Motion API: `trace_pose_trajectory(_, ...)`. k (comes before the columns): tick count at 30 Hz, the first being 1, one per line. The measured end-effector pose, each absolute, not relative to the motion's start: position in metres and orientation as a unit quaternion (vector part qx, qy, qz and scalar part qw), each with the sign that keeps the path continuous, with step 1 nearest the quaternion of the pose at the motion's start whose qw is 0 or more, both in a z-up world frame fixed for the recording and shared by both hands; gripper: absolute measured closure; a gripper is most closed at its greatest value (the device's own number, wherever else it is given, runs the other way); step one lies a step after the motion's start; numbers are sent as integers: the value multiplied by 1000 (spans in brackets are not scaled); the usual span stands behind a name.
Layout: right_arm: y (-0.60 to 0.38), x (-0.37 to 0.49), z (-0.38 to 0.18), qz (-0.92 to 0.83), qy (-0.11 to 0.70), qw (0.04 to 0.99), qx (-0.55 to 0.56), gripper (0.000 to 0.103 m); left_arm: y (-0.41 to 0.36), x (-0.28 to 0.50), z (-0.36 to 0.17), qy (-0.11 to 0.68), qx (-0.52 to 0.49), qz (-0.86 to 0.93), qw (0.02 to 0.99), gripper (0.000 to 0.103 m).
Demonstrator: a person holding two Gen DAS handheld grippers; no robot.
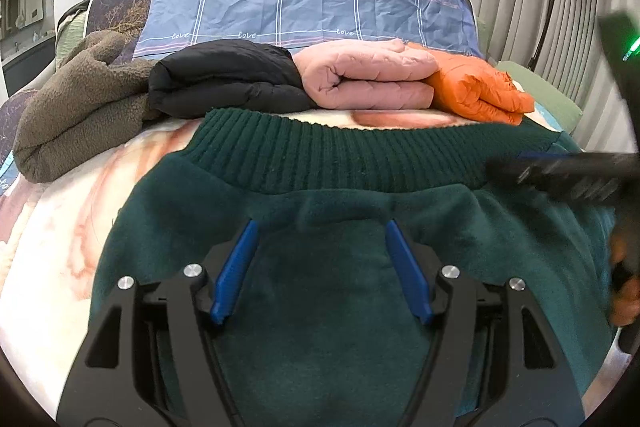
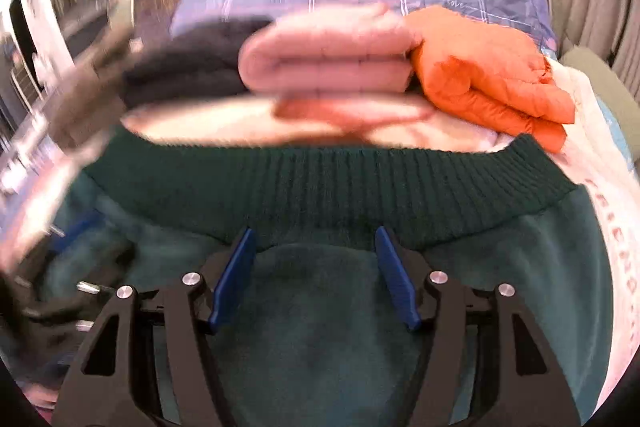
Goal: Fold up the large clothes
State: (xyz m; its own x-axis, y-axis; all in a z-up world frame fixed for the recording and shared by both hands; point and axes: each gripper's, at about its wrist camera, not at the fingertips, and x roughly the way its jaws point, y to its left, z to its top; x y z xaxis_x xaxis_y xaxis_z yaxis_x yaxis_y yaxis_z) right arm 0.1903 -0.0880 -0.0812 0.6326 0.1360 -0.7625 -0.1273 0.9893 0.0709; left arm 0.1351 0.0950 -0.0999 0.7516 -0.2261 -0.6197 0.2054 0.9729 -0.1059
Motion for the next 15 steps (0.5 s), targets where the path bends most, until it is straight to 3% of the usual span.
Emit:
trace_pose_trajectory(5,-81,200,-59,88,400,912,1,39,95,134,-99,331,-17,-116,936,35)
trace_pose_trajectory(10,-89,250,-133,80,479,874,12,37,96,136,-100,332,-22,-120,935,35)
trace_pose_trajectory(15,-86,244,-125,75,467,881,5,37,96,136,-100,331,-23,-121,935,35)
